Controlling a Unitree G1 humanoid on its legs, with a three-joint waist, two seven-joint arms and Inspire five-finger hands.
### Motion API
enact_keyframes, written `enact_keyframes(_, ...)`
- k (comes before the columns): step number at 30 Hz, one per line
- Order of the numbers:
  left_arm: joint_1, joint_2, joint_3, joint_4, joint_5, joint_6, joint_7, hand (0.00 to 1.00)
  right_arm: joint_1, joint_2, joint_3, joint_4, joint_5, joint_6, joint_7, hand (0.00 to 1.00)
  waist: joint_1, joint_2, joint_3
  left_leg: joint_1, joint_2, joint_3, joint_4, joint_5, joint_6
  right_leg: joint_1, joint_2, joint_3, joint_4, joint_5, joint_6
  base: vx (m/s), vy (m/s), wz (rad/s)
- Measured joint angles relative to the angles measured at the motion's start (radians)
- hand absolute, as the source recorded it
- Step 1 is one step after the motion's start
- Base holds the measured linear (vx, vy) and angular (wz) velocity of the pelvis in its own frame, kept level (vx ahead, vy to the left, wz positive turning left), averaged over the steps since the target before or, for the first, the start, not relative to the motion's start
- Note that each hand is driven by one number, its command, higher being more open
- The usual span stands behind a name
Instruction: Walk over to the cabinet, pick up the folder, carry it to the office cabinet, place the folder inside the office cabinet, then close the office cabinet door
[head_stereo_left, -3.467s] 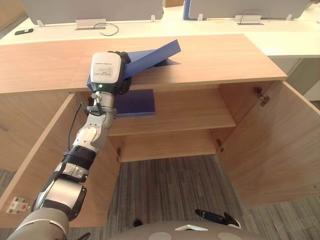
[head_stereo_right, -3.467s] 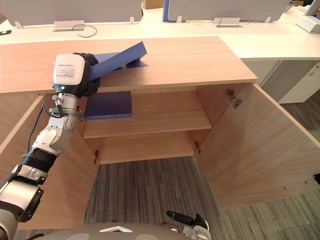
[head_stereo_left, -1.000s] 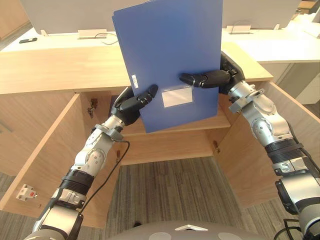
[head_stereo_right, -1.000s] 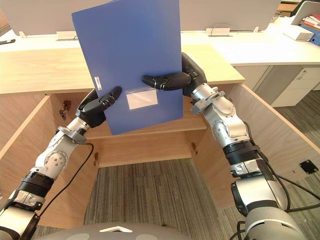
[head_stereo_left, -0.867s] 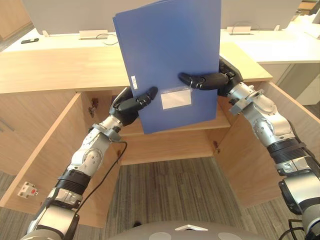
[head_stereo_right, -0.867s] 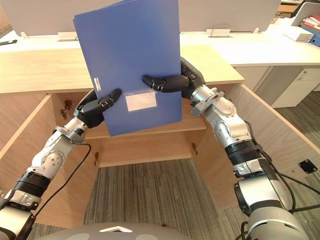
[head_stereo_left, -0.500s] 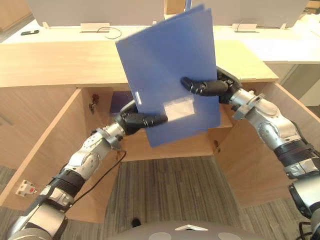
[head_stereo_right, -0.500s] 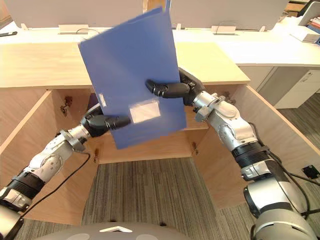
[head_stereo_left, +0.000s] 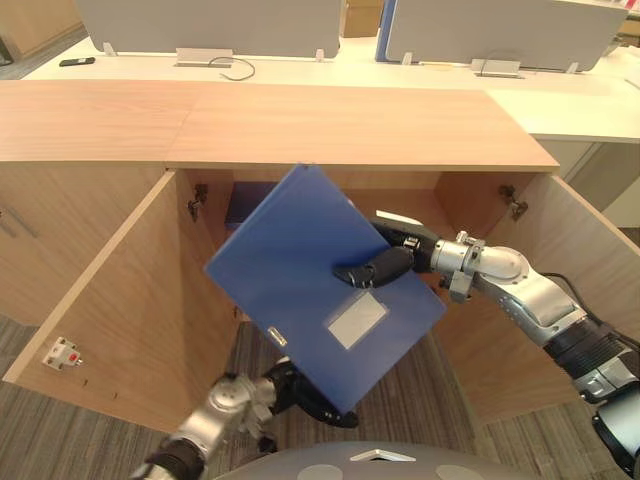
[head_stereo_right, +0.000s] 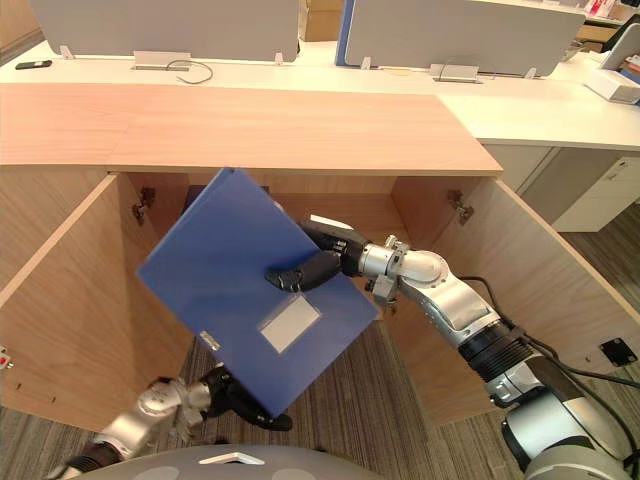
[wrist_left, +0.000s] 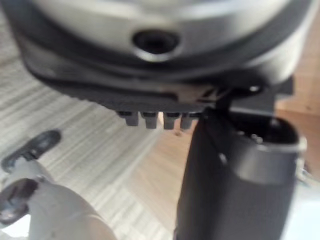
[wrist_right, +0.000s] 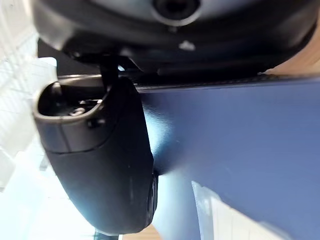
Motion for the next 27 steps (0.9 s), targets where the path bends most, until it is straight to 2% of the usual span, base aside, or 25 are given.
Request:
enact_keyframes(1,-0.001,-0.038,0.057,0.103,0.052,0.002,0.035,1.0,0.006,0.024,-0.013,-0.011,-0.027,-0.004,0.004,0.0,-0.003,-0.001,0.0,0.0,0.002,0.001,0.0,0.001,-0.001,-0.001,-0.001,0.002,0.0,0.0,0.0,-0.05,0.009,-0.03)
enact_keyframes(4,-0.006,-0.056,0.159,0.263,0.116,0.008,0.11,1.0,0.032,0.043,-0.009,0.011,-0.098,-0.02,0.009,0.0,-0.003,-0.003,0.002,-0.003,0.0,-0.001,0.0,-0.001,-0.003,0.001,0.004,-0.002,-0.004,0.001,0.002,0.0,-0.004,0.02)
enact_keyframes(5,-0.019,-0.054,0.213,0.304,0.115,0.005,0.162,1.0,0.048,0.078,-0.003,0.096,-0.134,-0.021,0.007,0.0,0.005,-0.004,0.004,-0.003,-0.002,0.002,0.001,-0.001,-0.003,-0.002,0.001,0.001,-0.005,0.003,0.005,0.0,0.0,0.0)
enact_keyframes(8,-0.028,-0.037,0.247,0.345,0.11,0.004,0.217,1.0,0.054,0.174,0.001,0.356,-0.143,-0.004,-0.023,0.0,0.026,0.005,0.016,-0.004,-0.008,0.006,0.001,-0.004,0.0,-0.004,-0.004,0.003,-0.005,0.007,0.003,0.01,0.019,-0.03)
enact_keyframes(10,-0.029,-0.034,0.289,0.362,0.1,0.005,0.238,1.0,0.054,0.253,-0.037,0.545,-0.143,0.005,-0.081,0.0,0.033,0.018,0.026,-0.009,-0.012,0.004,0.001,-0.005,0.002,-0.009,-0.008,0.001,-0.005,0.009,0.008,0.0,0.0,0.0)
enact_keyframes(12,-0.028,-0.05,0.331,0.371,0.064,0.005,0.258,1.0,0.05,0.36,-0.19,0.761,-0.142,0.015,-0.188,0.0,0.041,0.045,0.044,-0.013,-0.021,0.002,0.002,-0.007,0.007,-0.01,-0.016,-0.001,-0.005,0.015,0.017,0.04,0.027,0.02)
enact_keyframes(14,-0.023,-0.071,0.371,0.373,0.016,0.006,0.277,1.0,0.037,0.409,-0.325,0.887,-0.123,0.015,-0.284,0.0,0.051,0.061,0.054,-0.014,-0.028,0.001,0.004,-0.008,0.017,-0.01,-0.022,-0.001,-0.008,0.016,0.02,0.05,0.04,0.02)
enact_keyframes(18,0.0,-0.093,0.457,0.373,-0.088,0.005,0.312,1.0,-0.037,0.429,-0.498,1.108,-0.06,0.012,-0.454,0.0,0.052,0.063,0.067,-0.013,-0.038,-0.005,0.004,-0.012,0.022,-0.002,-0.03,-0.007,-0.019,0.016,0.023,0.04,0.016,0.02)
enact_keyframes(21,0.006,-0.095,0.48,0.386,-0.091,0.005,0.321,1.0,-0.044,0.428,-0.522,1.133,-0.065,0.012,-0.479,0.0,0.054,0.065,0.074,-0.012,-0.04,-0.007,0.004,-0.017,0.021,-0.001,-0.033,-0.016,-0.013,0.015,0.026,0.01,0.003,0.01)
enact_keyframes(24,0.004,-0.101,0.511,0.39,-0.09,0.003,0.321,1.0,-0.074,0.456,-0.549,1.143,-0.061,0.012,-0.493,0.0,0.057,0.085,0.101,0.003,-0.038,0.002,0.001,-0.033,0.018,-0.021,-0.034,-0.036,0.05,0.008,0.034,-0.02,0.009,-0.15)
enact_keyframes(27,0.003,-0.106,0.519,0.39,-0.091,0.003,0.336,1.0,-0.102,0.502,-0.629,1.143,0.11,0.007,-0.553,0.0,0.065,0.112,0.126,0.016,-0.038,0.014,0.001,-0.036,0.026,-0.047,-0.044,-0.068,0.112,0.008,0.034,-0.05,0.041,-0.13)
